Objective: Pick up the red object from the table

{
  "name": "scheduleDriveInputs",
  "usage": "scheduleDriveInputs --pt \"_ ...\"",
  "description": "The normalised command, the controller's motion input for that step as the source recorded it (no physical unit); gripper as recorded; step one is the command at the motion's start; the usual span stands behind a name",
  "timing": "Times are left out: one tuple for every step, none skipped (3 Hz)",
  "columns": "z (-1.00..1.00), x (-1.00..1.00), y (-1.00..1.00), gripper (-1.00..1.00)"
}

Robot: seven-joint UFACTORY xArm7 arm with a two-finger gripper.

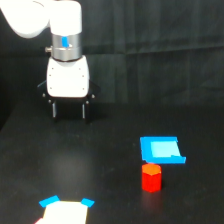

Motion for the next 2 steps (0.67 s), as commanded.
scheduleDriveInputs --pt "-0.28 1.00 -1.00 1.00" --pt "-0.31 1.00 -1.00 1.00"
